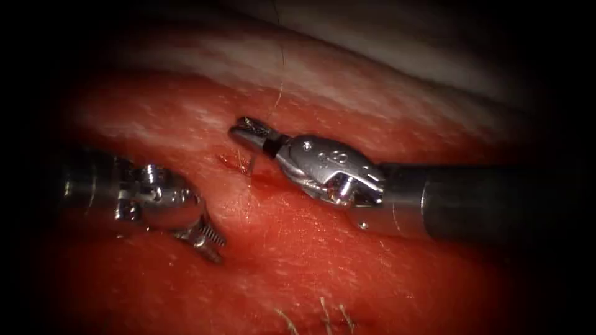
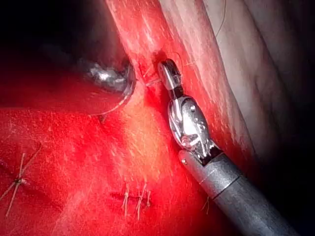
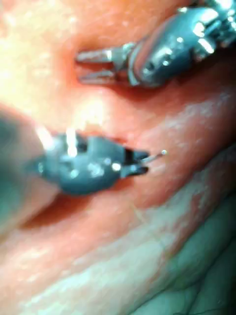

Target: Wound Closure

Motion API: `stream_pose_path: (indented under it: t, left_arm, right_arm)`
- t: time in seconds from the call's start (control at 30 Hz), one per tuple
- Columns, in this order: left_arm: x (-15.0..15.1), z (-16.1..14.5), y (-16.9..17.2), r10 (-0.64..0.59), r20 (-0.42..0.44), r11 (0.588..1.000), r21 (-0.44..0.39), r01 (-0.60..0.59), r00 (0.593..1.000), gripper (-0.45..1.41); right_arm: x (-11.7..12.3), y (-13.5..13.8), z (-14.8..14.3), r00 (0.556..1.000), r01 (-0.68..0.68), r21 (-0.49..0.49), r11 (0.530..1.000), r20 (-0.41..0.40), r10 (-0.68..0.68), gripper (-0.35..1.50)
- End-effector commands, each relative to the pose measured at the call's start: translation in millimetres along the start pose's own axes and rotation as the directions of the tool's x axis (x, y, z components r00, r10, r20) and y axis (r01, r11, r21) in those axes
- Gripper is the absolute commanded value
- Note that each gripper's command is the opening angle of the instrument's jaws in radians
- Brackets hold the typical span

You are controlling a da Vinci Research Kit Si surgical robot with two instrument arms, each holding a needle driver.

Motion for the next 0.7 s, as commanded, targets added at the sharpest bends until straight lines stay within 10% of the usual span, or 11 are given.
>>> stream_pose_path:
  t: [0.03,0.7]
  left_arm:
    - [0.0,1.0,-0.1,-0.006,0.000,1.000,-0.001,0.006,1.000,0.16]
    - [-2.1,0.5,-1.2,-0.014,-0.008,1.000,0.003,0.014,1.000,0.14]
  right_arm:
    - [0.1,-0.4,1.0,1.000,-0.030,0.003,1.000,-0.004,0.030,-0.35]
    - [-0.4,-1.0,1.0,0.956,-0.295,0.043,0.955,0.017,0.294,-0.35]
